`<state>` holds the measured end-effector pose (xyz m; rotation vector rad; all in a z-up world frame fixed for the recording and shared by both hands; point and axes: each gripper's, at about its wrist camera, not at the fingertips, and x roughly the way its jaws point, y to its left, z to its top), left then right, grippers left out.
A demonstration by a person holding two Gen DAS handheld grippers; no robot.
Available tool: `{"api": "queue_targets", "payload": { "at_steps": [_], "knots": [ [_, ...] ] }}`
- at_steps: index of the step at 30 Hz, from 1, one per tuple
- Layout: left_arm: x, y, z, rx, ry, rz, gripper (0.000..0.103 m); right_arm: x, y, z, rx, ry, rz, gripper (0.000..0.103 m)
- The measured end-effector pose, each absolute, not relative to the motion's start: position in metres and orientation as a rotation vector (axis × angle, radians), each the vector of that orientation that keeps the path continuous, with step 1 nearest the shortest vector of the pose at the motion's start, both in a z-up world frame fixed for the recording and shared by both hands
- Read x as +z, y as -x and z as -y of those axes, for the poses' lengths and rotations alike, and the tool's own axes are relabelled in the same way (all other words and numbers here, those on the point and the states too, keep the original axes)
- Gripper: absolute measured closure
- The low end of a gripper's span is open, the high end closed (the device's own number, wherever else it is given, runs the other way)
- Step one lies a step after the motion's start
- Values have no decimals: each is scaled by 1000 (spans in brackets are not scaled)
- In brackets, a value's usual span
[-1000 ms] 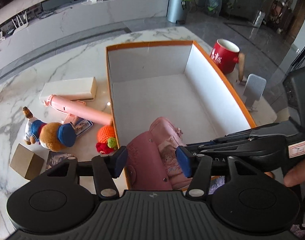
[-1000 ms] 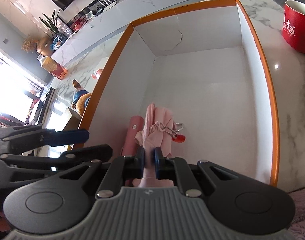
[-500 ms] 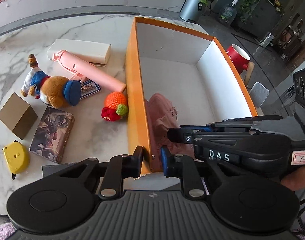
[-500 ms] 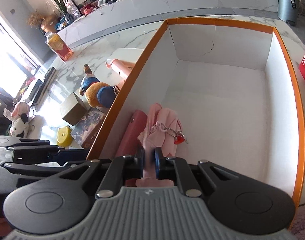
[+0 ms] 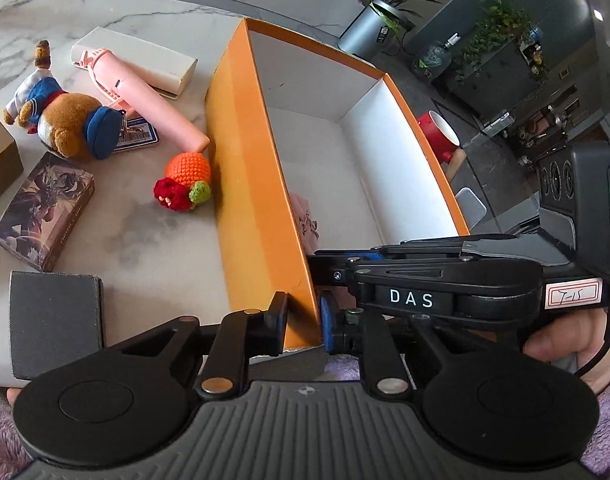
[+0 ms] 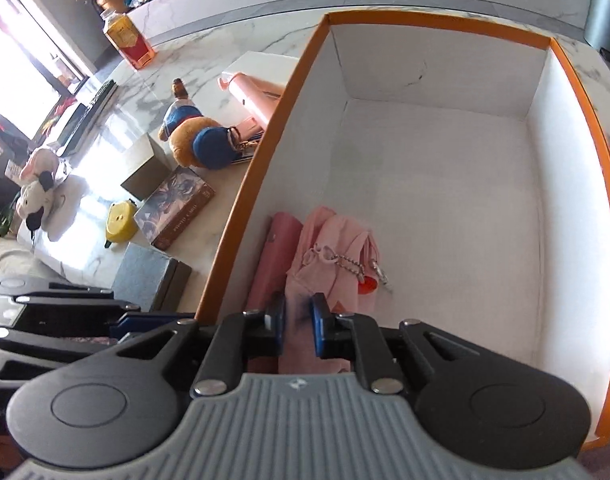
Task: Organize objects
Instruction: 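Lower the pink wallet into the box and open the left tool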
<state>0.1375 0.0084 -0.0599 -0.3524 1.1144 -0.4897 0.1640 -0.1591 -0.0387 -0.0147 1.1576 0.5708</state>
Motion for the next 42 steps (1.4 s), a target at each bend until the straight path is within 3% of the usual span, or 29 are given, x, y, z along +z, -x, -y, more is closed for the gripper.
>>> {"api": "queue_targets", "payload": {
  "at_steps": [7,18,24,26,27,36,38,41,42],
  "knots": [
    [-57,-136,-13,-493,395,-1084,83,-32,-158,167,571,-30,-1121,69],
    [-49,-136,-21,-473,404,-1052,79,-29,-158,177,540,-65,-1095,67],
    [-55,-135,-15,-481,382,-1081,79,-36,-160,180,484,-48,-1104,59],
    [-57,-135,-12,-487,367,-1088,79,-38,-160,180,476,-37,-1105,71],
    [-58,-135,-11,-491,361,-1091,79,-37,-160,179,475,-25,-1101,83],
    [-62,-131,-16,-517,387,-1078,85,-17,-126,118,543,563,-942,93],
    [-62,-130,-21,-522,404,-1065,85,-14,-134,118,605,542,-980,93],
    [-60,-130,-24,-518,396,-1048,74,-17,-159,129,684,341,-1109,93],
    [-59,-131,-25,-525,399,-1045,63,-20,-166,134,678,288,-1141,93]
  ]
}}
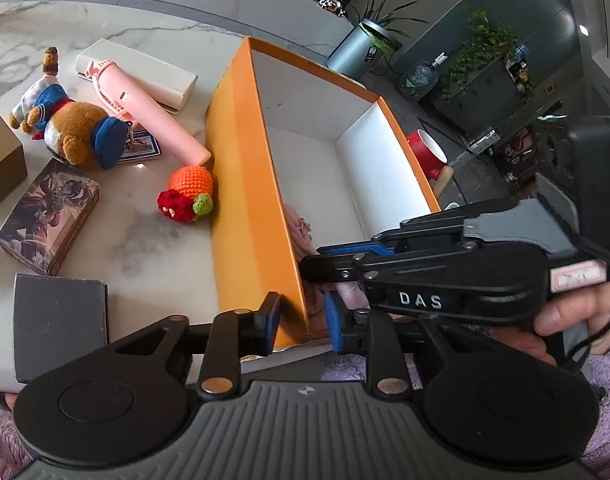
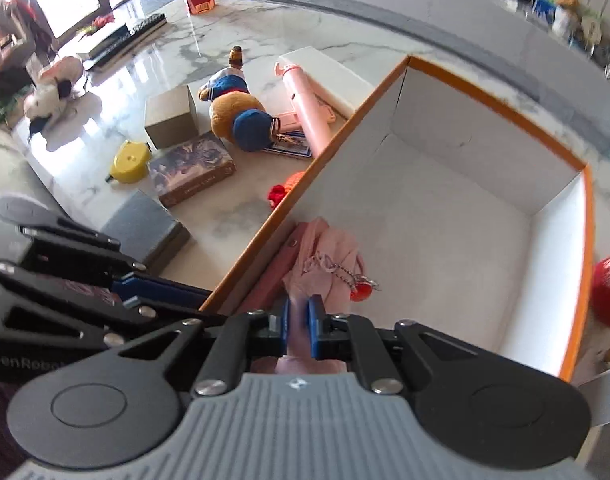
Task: Organize objects
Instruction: 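Lower the pink wallet into the box and open the left tool, then lower the pink backpack onto the box floor with the right tool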
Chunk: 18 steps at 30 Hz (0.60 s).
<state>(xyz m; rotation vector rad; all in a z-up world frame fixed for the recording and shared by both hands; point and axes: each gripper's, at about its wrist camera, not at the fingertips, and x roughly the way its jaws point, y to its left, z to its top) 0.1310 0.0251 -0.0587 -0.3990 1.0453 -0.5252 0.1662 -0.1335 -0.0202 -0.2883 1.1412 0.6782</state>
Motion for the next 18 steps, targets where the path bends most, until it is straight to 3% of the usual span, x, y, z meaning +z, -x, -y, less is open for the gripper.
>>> {"api": "queue_targets", "payload": {
  "at_steps": [1,2,11,18],
  "knots": [
    [-58,-133,-25,-530,395,-1043,55,-25,-173,139,671,236,-1171,93],
    [-56,-134,-24,-529,378,-1040,54,-30,-178,145,671,171,-1205,92],
    [-60,-149,12,-472,46,-1094,54,-44,-184,180,681,-147,-1280,88],
    [-67,-155,22,-441,10,-1144,70,-48,-183,184,692,-225,-1256,81]
  ]
}}
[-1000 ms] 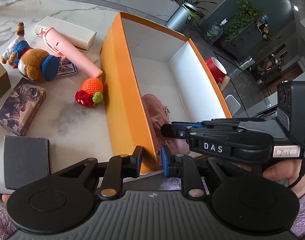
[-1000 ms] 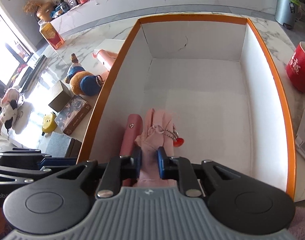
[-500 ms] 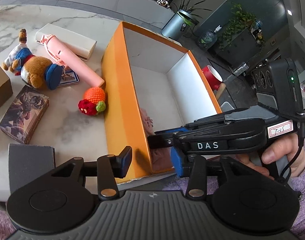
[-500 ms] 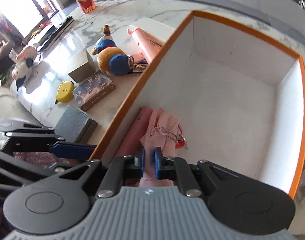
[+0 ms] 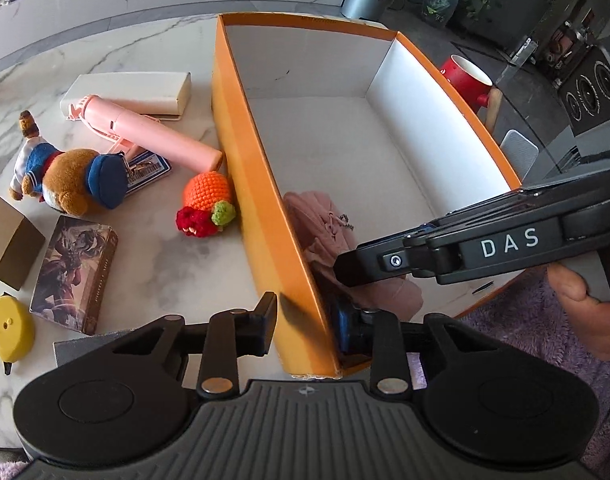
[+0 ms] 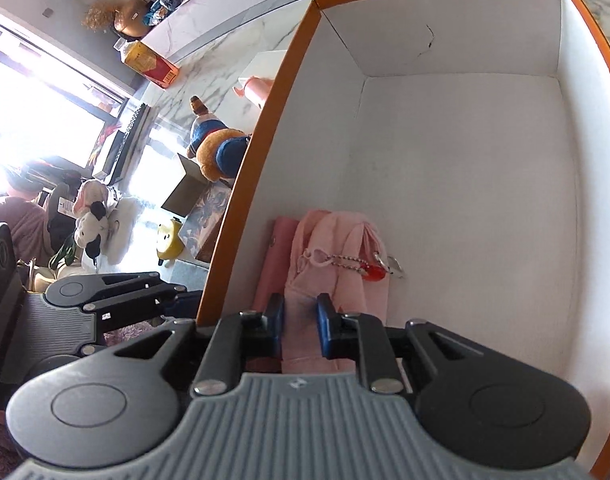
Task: Organize objects
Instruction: 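Lower the pink backpack onto the box floor with the right tool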
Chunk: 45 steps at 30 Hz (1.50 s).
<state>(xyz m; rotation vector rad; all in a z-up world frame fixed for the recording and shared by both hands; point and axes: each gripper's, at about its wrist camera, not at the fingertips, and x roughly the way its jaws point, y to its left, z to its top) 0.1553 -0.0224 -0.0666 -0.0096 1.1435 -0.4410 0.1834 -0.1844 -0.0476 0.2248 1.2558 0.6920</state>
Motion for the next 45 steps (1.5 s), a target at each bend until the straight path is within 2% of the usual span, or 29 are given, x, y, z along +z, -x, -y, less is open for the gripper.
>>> {"api": "queue_targets", "payload": {
  "at_steps": [6,8,10,11,12,14,16,22,29,36,42,45],
  "knots": [
    [-65,-153,26,-427,0,-1144,73,-43,-168,190,633,-177,-1127,78],
    [-64,-153,26,-424,4,-1145,73,-42,-162,195,581,-171,-1080,73],
    [-64,-153,26,-422,7,-1144,73,-43,-158,200,541,-164,-1046,54],
    [-64,-153,26,-422,9,-1144,73,-46,-158,201,525,-157,-1050,51],
    [-64,-153,27,-421,8,-1143,73,-51,-159,202,507,-144,-1069,52],
    [-63,-153,27,-418,7,-1142,74,-62,-164,204,482,-154,-1121,80],
    [-64,-153,26,-420,13,-1140,74,-66,-167,209,462,-169,-1136,85],
    [-64,-153,24,-422,26,-1136,74,-47,-164,212,487,-136,-1092,88],
    [-64,-153,21,-432,39,-1133,74,-17,-169,241,575,-315,-1039,88],
    [-65,-152,18,-440,46,-1127,75,-51,-190,254,612,-531,-1133,89],
    [-64,-153,15,-427,47,-1128,75,-63,-194,228,573,-375,-1198,88],
    [-64,-153,15,-427,41,-1126,75,-66,-195,208,547,-245,-1202,84]
  ]
}}
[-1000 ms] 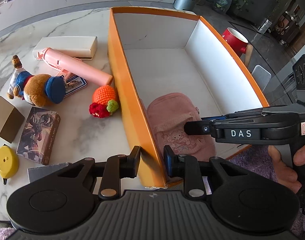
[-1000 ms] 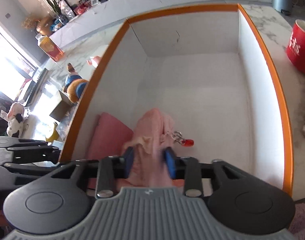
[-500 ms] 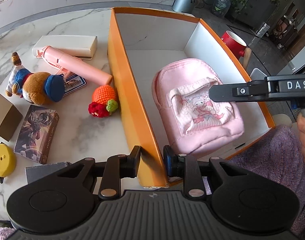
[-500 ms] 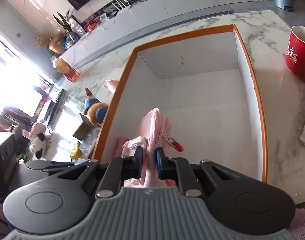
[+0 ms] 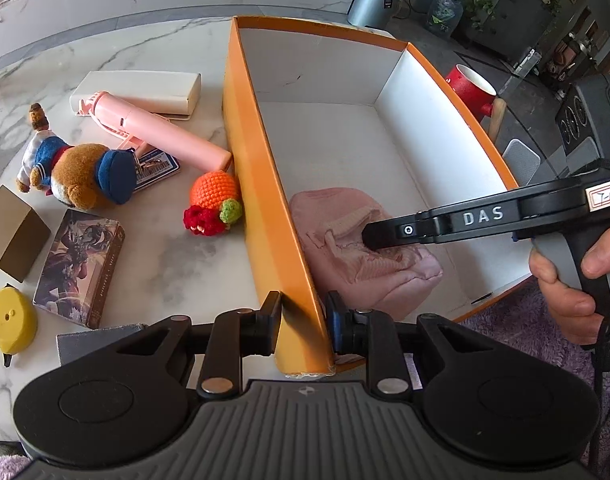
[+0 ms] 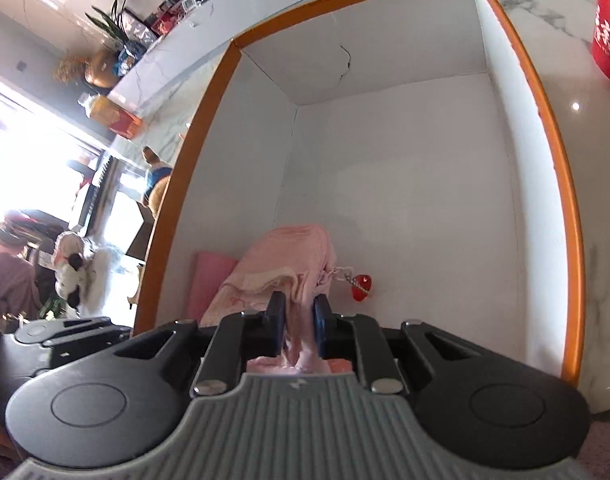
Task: Organize objects
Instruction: 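Lower the pink backpack onto the box floor with the right tool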
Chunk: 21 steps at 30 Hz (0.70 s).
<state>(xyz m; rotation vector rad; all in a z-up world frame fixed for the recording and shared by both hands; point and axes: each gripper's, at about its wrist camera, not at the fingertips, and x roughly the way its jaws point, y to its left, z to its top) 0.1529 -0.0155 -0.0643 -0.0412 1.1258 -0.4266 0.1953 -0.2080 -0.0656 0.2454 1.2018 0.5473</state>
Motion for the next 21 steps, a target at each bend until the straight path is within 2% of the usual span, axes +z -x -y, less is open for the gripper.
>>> {"api": "queue_targets", "payload": {
  "at_steps": [3,4,9,12,13,21],
  "knots": [
    [-64,-153,15,-425,44,-1126,75,-73,-198,192,517,-166,-1227,76],
    [-64,-153,15,-426,46,-1127,75,-76,-199,186,504,-130,-1242,70],
    [-64,-153,15,-425,48,-1128,75,-71,-190,179,503,9,-1210,61],
    [-64,-153,15,-425,48,-1128,75,-64,-190,195,478,-16,-1209,41],
    [-65,-153,14,-426,50,-1128,75,-64,-191,200,459,-26,-1220,38],
    [-64,-152,15,-430,51,-1127,75,-90,-210,210,454,-196,-1460,40]
  ]
}}
